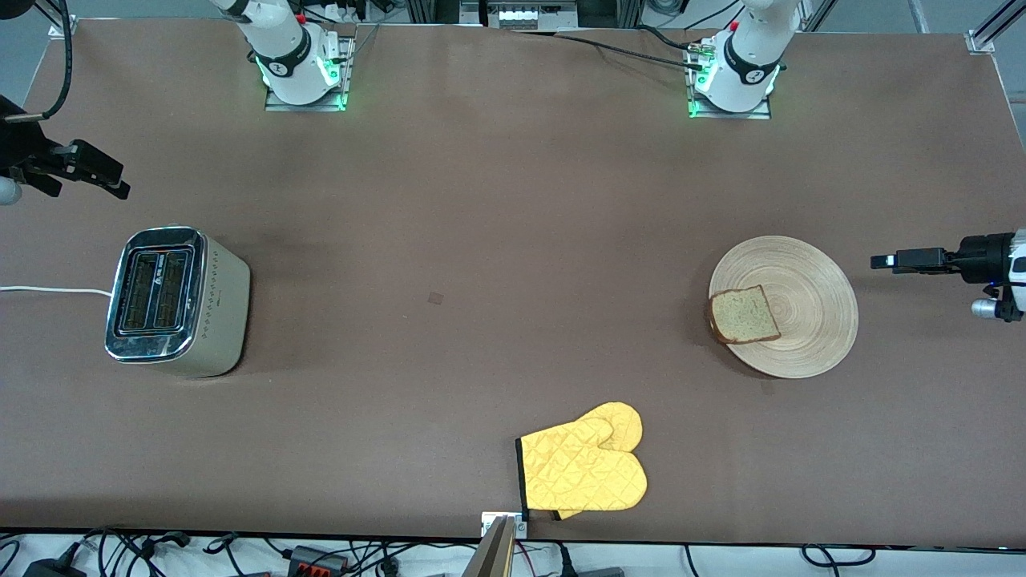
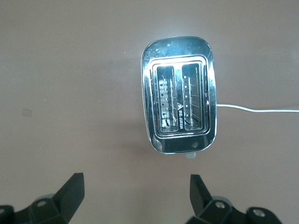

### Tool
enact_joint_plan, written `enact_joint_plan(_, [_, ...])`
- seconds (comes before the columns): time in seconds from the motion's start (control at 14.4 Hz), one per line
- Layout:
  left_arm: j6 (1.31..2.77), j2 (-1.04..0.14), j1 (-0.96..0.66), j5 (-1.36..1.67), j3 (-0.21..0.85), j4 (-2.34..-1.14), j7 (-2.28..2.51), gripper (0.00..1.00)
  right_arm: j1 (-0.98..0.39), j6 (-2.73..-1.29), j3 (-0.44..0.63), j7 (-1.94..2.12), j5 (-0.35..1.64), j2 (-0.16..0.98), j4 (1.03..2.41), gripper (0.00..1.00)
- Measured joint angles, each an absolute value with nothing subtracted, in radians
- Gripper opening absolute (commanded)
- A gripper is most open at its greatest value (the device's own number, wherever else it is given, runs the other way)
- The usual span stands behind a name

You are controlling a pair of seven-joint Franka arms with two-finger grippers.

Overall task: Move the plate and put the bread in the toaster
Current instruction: 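Lower the left gripper to the wooden plate's rim and grip it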

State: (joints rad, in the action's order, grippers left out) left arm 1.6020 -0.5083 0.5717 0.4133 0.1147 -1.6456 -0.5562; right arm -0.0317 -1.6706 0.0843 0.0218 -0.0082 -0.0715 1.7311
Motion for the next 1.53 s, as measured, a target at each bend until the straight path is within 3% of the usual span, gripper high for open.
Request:
enact_joint_plan(0.49, [1.645,-0.696,0.619,0.416,0.115,-1.592,-0.722,1.0,-0.032,-1.671,0.084,0.022,-0.008,-0.072,1.731,1.0])
enact_joint_plan(1.11, [1.68,-0.774,0.654,0.484,0.124,-1.572,-0.735,0.89,-0.032,-1.671,0.084,0.022,-0.008,-0.072,1.731,1.0])
enact_joint_plan(1.25, [1.689,-0.787,0.65,0.502,0.128,-1.572,-0.734,0.79,-0.032,-1.671,0.084,0.022,-0.008,-0.072,1.731,1.0])
enact_joint_plan(1.46, [1.704,-0.801,0.645,0.509,0.131,-1.572,-0.734,0.44,-0.032,-1.671,0.084,0.022,-0.008,-0.072,1.731,1.0])
enact_joint_plan(1.53, [1.704,-0.803,0.645,0.509,0.132,-1.572,-0.735,0.37,-0.032,-1.671,0.084,0.022,-0.008,-0.072,1.731,1.0])
